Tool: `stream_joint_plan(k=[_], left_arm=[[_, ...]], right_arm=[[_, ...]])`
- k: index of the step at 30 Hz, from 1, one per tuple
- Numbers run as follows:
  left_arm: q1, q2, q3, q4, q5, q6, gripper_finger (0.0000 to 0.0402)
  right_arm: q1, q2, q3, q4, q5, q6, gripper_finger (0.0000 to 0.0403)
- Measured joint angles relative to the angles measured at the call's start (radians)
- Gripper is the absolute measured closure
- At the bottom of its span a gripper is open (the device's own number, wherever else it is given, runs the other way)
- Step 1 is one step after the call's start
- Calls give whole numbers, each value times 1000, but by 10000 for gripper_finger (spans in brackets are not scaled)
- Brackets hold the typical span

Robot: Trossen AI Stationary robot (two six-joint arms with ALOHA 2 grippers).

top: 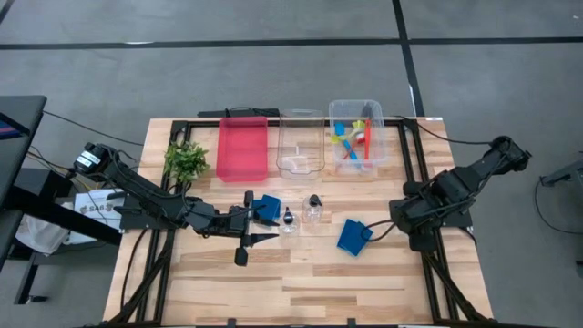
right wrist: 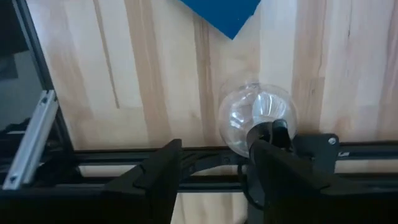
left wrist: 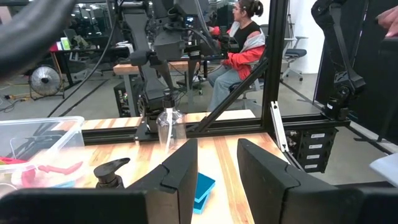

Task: Pick & Place Kitchen Sink Supplies
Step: Put the soap dispenser into the transparent bin

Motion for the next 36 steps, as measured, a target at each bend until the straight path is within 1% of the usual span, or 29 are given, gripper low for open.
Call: stream_joint_plan(k=[4, 9, 15, 17, 20, 21, 24, 29, 32, 36], left_arm=[[0, 0, 0, 0, 0, 0, 286], [0, 0, 0, 0, 0, 0, 286], [0, 0, 0, 0, 0, 0, 286], [0, 0, 0, 0, 0, 0, 286], [0, 0, 0, 0, 0, 0, 286], [0, 0, 0, 0, 0, 0, 286], [0, 0, 0, 0, 0, 0, 286], [0, 0, 0, 0, 0, 0, 286], [0, 0, 0, 0, 0, 0, 286], [0, 0, 0, 0, 0, 0, 286]], right_arm=[[0, 0, 0, 0, 1, -40, 222], [-12, 0, 0, 0, 4, -47, 243], [-43, 0, 0, 0, 5, -57, 253], [-51, 0, 0, 3, 5, -104, 255], [-58, 0, 0, 12, 9, -236, 260], [-61, 0, 0, 19, 15, -251, 262], [-62, 0, 0, 37, 39, -208, 272], [-65, 7, 0, 2, 103, -120, 286], [-73, 1, -2, 4, 109, -101, 281], [-74, -2, -2, 2, 143, -89, 262]])
